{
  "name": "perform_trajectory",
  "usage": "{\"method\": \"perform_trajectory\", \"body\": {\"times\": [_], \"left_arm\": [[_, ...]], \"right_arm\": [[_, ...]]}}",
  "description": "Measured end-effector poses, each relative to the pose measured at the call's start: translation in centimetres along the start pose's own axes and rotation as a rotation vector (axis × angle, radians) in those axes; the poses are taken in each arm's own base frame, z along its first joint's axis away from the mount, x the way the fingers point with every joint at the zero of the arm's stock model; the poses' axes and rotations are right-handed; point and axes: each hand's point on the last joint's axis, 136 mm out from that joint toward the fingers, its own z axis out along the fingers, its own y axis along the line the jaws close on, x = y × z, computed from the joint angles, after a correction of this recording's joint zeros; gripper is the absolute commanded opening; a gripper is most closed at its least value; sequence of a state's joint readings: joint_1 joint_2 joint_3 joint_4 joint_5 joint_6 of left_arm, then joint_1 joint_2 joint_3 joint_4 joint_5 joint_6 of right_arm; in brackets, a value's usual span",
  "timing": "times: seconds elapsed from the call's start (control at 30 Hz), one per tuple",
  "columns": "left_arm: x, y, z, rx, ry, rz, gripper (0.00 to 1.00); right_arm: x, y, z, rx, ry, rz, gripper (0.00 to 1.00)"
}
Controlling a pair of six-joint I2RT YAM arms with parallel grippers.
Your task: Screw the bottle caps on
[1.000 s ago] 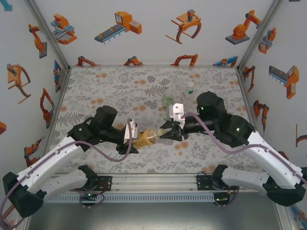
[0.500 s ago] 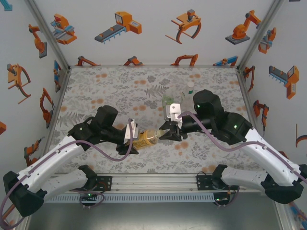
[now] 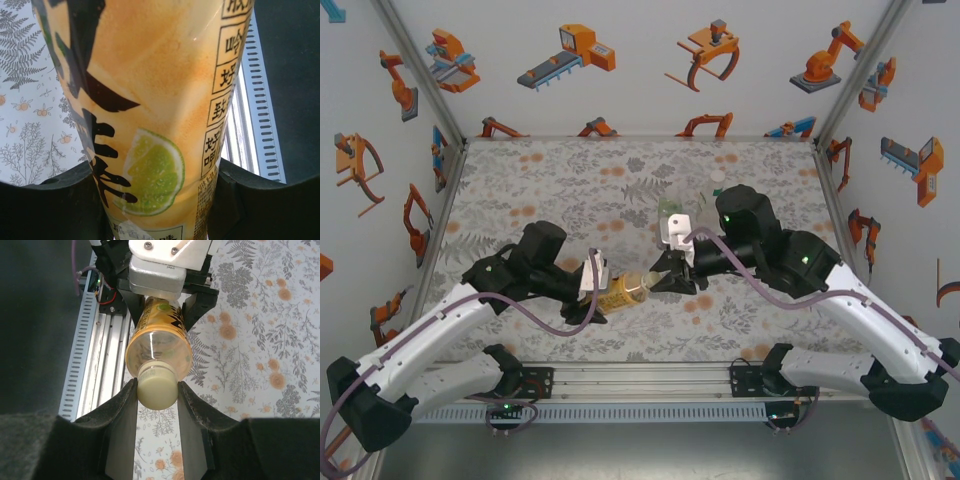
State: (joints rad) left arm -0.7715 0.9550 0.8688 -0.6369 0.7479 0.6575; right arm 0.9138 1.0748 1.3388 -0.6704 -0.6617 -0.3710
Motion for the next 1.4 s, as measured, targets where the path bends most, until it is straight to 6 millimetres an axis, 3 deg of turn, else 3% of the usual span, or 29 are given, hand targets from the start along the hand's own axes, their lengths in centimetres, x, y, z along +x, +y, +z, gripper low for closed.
{"method": "perform_trajectory", "body": {"times": [0.23, 0.47, 0.83, 1.1, 1.3, 1.4], "left_arm": [[-0.1, 0.5, -0.8, -0.069, 0.012, 0.019, 0.0], [0.0, 2.0, -1.3, -0.166, 0.027, 0.02, 0.0], [2.7, 5.1, -1.8, -0.328, 0.155, -0.054, 0.0], [4.2, 6.2, -1.7, -0.377, 0.225, -0.086, 0.0], [4.6, 6.2, -1.8, -0.379, 0.242, -0.095, 0.0], [3.9, 6.1, -1.6, -0.366, 0.211, -0.082, 0.0]], "right_arm": [[-0.5, -1.1, 0.1, 0.068, -0.081, 0.172, 0.0], [-0.8, -4.2, 0.0, 0.208, -0.16, 0.514, 0.0], [4.2, -9.6, 0.9, 0.503, -0.154, 1.123, 0.0], [7.0, -11.0, 1.2, 0.62, -0.179, 1.322, 0.0], [7.3, -11.1, 1.4, 0.621, -0.195, 1.353, 0.41], [7.1, -10.9, 1.4, 0.61, -0.19, 1.337, 0.55]]}}
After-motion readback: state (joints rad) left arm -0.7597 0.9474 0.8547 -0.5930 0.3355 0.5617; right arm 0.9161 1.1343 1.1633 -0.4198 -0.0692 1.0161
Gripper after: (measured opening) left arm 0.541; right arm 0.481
